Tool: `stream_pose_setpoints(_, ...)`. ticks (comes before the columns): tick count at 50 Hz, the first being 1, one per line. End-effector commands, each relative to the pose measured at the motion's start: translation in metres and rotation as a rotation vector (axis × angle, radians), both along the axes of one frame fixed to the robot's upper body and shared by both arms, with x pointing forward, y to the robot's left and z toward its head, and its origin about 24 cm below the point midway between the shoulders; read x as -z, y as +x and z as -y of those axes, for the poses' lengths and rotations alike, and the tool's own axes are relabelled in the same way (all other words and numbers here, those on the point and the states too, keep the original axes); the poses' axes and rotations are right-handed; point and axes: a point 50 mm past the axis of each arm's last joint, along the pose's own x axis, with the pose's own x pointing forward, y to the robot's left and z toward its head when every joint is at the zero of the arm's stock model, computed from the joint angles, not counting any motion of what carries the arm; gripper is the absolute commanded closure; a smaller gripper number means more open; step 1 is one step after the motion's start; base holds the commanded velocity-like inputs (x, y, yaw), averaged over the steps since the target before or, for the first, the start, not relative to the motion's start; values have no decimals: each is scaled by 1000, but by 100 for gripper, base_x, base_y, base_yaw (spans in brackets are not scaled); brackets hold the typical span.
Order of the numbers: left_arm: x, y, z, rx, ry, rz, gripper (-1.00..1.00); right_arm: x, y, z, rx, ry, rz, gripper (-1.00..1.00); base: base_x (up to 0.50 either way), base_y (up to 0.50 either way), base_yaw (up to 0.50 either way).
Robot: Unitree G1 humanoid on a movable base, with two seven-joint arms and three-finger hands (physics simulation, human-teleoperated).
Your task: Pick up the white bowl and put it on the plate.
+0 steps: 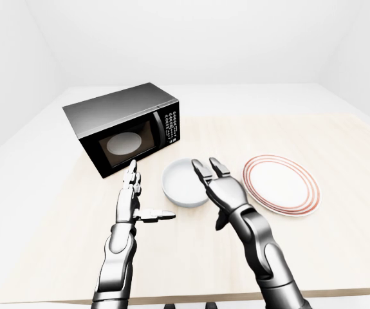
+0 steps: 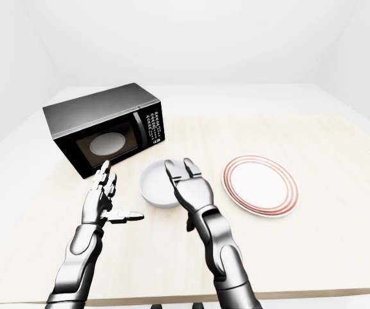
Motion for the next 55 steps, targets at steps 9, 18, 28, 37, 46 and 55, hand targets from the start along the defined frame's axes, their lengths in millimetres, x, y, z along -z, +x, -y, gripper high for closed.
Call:
stream_pose_setpoints(9,0,0,0,1,0,0,-100,-4,2,-18,-72,-110,-13,-100,0,0,0)
stream_pose_setpoints(18,0,0,0,0,0,0,-100,-8,5,-23,-87,-141,-11,-100,0,0,0)
stream_pose_setpoints(28,0,0,0,0,0,0,-100,-10,16,-25,-97,-164,-54,-100,0,0,0)
stream_pose_setpoints(37,0,0,0,0,0,0,-100,-17,23,-29,-141,-192,-157,-100,0,0,0)
stream_pose_setpoints(46,0,0,0,0,0,0,-100,-28,24,-32,-160,-177,-137,-100,0,0,0)
stream_pose_setpoints(55,0,0,0,0,0,0,-100,-30,23,-37,-179,-168,-127,-100,0,0,0)
